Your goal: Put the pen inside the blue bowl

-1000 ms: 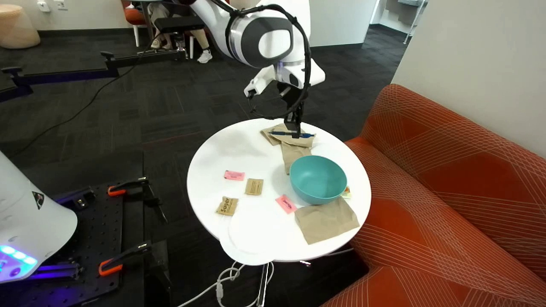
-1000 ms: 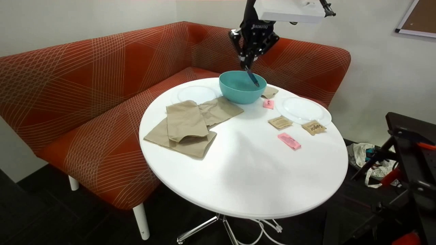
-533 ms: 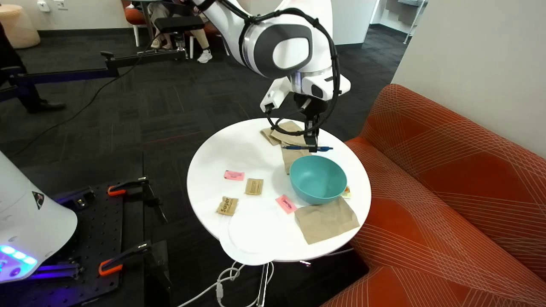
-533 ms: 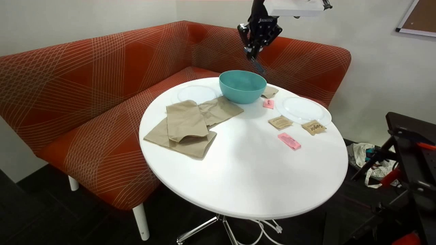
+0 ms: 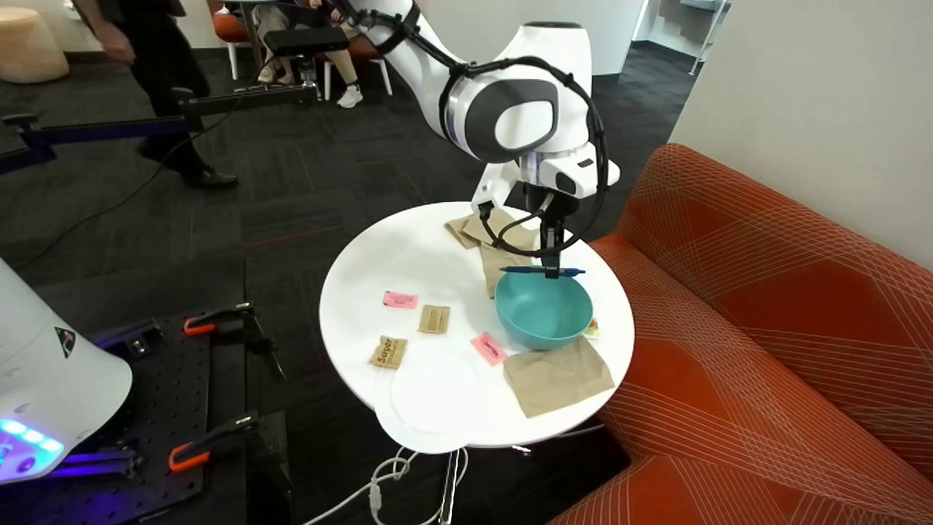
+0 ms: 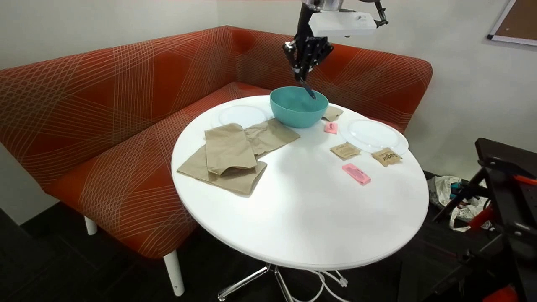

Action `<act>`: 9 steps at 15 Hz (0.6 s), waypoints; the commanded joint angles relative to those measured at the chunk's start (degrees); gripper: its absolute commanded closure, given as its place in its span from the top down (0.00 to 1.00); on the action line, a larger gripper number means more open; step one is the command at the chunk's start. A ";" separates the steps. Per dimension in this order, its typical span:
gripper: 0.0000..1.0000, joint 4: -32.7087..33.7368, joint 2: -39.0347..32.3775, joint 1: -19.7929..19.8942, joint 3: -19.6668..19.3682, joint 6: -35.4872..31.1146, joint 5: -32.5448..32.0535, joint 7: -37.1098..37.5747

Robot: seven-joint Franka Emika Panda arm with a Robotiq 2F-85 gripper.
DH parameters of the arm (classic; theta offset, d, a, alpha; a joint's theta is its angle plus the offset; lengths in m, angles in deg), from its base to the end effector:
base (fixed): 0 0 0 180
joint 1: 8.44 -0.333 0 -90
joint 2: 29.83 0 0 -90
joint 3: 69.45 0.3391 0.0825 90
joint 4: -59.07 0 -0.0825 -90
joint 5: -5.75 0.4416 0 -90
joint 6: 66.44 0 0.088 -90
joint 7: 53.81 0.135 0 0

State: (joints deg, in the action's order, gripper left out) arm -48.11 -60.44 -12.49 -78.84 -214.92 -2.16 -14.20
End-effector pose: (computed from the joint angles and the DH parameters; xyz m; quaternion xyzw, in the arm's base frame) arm 0.7112 -0.0609 0.1994 0.9413 -0.3135 0.1143 0.0503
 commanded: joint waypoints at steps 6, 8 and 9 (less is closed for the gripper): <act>0.84 7.39 -5.77 -0.42 -0.74 0.40 2.35 -1.01; 1.00 7.62 -5.93 -0.41 -0.87 0.26 2.47 -0.91; 1.00 7.52 -5.87 -0.31 -0.85 0.14 2.62 -1.01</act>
State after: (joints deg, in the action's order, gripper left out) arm -41.95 -65.68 -12.52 -79.06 -214.92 -1.25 -14.20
